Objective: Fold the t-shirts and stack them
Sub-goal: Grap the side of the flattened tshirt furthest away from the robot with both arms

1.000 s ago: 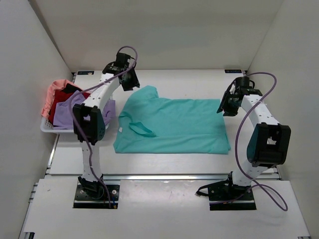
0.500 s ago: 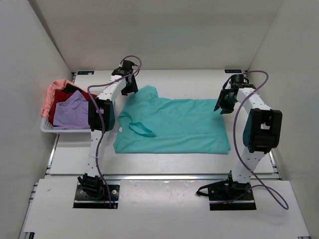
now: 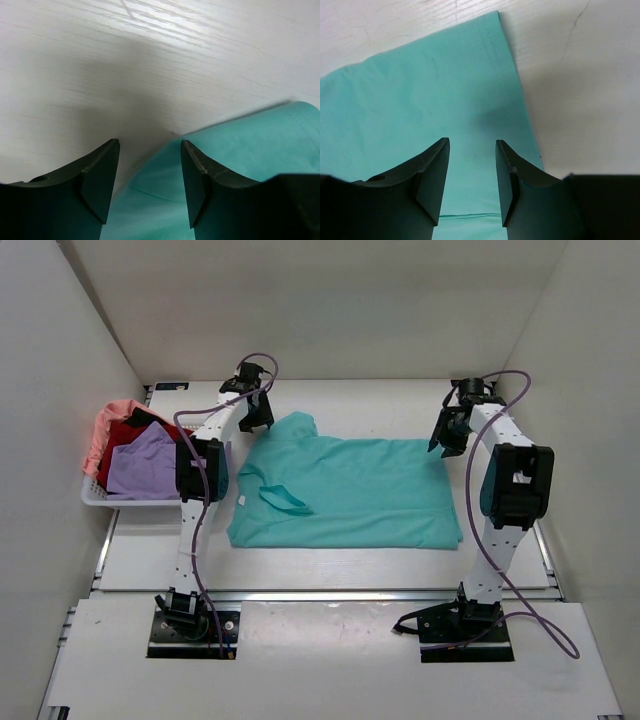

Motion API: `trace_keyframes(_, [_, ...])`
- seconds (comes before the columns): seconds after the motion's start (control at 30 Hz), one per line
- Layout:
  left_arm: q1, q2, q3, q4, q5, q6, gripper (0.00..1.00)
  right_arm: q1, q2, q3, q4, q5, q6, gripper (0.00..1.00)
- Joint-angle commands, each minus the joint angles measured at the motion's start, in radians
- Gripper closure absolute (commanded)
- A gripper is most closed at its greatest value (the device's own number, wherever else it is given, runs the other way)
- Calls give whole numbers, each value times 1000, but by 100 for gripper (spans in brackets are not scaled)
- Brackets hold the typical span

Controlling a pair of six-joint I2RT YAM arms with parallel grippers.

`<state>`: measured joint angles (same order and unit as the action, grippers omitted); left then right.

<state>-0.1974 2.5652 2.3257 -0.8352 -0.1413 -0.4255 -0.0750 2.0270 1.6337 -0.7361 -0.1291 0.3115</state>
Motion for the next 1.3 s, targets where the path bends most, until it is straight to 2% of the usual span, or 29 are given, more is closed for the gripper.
trace_keyframes(0.0, [-13,-8,11,24,71,1,37,-17,10,28,3,29,0,60])
trace_keyframes(0.27, [-19,-11,-9,33,115,-7,40,-43,75,77,1,55,3,55])
trace_keyframes(0.33, [-25,-11,-17,38,126,-7,52,-48,104,109,-3,59,8,53])
trace_keyframes(0.5, [-13,-13,-34,41,152,-9,96,-42,176,188,-11,40,21,51])
trace_keyframes(0.53, [-11,-16,-31,41,154,-4,100,-39,196,216,-17,36,24,50])
trace_keyframes(0.93, [24,-49,-60,71,212,-13,100,-26,401,502,-131,-9,38,50])
trace_keyframes(0.97, [27,-51,-61,76,215,-19,100,-25,407,509,-132,-12,40,53])
trace_keyframes(1.03, [32,-57,-65,82,223,-16,100,-29,411,514,-126,-24,41,67])
trace_keyframes(1.1, [30,-63,-74,94,255,-24,100,-35,414,515,-117,-44,34,100])
trace_keyframes(1.27, [50,-114,-54,145,328,-45,100,-39,386,549,-129,-21,-6,99])
